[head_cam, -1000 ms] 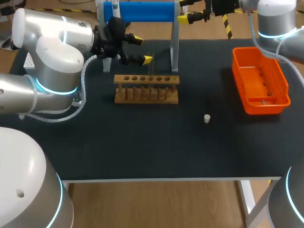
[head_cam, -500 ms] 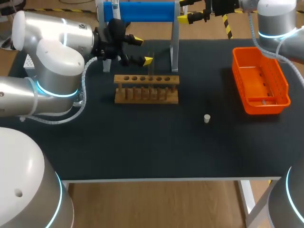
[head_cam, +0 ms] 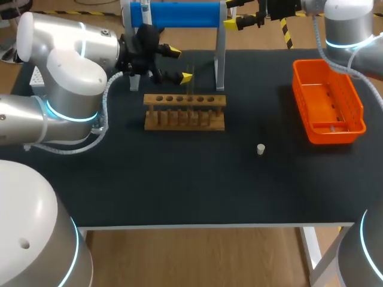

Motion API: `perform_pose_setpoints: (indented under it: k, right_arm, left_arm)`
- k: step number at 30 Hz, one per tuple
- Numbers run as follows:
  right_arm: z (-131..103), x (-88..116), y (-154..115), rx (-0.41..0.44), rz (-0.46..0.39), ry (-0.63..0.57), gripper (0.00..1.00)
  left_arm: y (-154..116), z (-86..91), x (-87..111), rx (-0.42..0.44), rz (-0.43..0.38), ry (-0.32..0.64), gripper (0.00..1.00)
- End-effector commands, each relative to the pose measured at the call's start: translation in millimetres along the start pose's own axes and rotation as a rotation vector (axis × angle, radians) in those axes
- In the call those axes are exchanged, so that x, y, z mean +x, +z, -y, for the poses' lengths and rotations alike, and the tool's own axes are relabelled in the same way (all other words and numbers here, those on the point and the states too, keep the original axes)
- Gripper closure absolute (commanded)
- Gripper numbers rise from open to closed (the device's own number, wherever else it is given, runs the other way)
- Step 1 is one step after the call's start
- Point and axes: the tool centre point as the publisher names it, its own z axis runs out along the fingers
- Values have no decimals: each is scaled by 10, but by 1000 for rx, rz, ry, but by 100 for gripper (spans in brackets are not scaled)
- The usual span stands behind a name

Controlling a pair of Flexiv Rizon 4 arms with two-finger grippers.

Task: Invert the test tube, pick up the pipette, mount the tip to pipette, aspirate from beaker and dispense into the tube, eject the tip, return the pipette, and cap with the stopper.

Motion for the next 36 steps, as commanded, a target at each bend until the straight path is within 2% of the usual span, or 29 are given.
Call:
perform_pose_setpoints:
  k: [1, 21, 31, 36]
  right_arm:
    - [-6, -13, -8, 3, -4, 0, 0]
    - [-6, -13, -8, 3, -4, 0, 0]
    - [-6, -13, -8, 3, -4, 0, 0]
    - [-6, -13, -8, 3, -4, 0, 0]
  left_arm:
    - [51, -4, -78, -2, -17, 8, 0]
    - [424, -325, -100, -17, -145, 18, 0]
    - [541, -352, -125, -2, -138, 30, 0]
    - [612, -332, -138, -36, -160, 48, 0]
